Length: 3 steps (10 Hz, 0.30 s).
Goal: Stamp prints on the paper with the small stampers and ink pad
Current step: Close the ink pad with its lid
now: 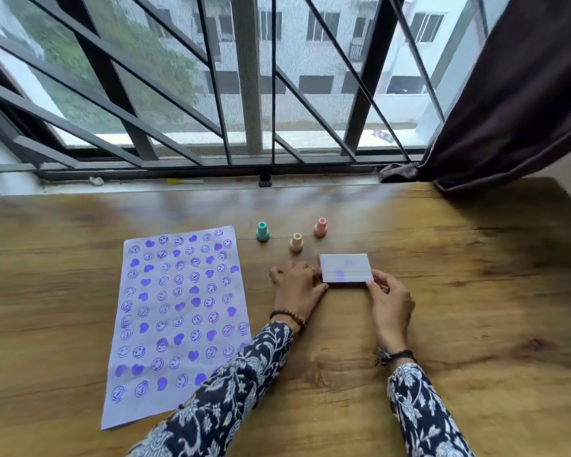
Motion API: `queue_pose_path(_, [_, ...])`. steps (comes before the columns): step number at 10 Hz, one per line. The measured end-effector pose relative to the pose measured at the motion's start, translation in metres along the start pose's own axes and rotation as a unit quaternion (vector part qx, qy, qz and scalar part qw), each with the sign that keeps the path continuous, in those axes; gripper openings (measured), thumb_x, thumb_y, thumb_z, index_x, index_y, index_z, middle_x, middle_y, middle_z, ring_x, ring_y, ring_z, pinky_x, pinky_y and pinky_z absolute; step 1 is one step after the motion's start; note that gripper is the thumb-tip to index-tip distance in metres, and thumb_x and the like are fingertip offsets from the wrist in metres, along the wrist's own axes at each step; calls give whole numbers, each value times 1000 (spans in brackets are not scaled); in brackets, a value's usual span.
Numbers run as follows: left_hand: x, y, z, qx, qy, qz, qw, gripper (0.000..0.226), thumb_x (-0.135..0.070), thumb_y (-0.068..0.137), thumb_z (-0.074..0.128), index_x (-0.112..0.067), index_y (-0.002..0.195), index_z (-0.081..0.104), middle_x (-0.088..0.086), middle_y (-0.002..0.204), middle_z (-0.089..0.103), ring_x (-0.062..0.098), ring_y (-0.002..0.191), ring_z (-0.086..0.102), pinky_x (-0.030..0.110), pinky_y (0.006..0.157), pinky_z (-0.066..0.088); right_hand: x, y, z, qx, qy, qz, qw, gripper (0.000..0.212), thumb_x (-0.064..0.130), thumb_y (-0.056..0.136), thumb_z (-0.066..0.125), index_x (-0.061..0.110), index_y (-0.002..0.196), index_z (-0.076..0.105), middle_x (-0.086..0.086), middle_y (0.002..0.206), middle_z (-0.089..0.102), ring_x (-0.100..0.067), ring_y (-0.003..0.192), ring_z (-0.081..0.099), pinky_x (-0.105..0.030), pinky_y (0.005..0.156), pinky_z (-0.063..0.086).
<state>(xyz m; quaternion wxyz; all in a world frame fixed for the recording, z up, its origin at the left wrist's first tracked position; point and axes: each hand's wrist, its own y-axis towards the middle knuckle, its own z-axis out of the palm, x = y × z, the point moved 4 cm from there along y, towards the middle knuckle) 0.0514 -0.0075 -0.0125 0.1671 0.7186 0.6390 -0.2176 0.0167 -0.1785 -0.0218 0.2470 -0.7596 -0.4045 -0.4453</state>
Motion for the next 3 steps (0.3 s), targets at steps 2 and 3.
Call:
queue_pose_path(2, [-8,11,0,16,-6,7,1000,28,-38,83,55,-27,107,62,2,106,64,23,110,44,42,89,23,4,8,-4,-8,-3,6,1000,18,3,80,63,5,98,70,-16,99,73,-25,85,65,-29,76,45])
queue_pose_path(3, [-6,3,-1,3,-22,12,1000,30,-37,82,56,-26,110,60,2,108,61,22,111,44,40,90,21,10,-2,-3,-20,-12,0,1000,20,3,82,61,3,101,67,-19,103,69,-32,93,64,-36,85,47])
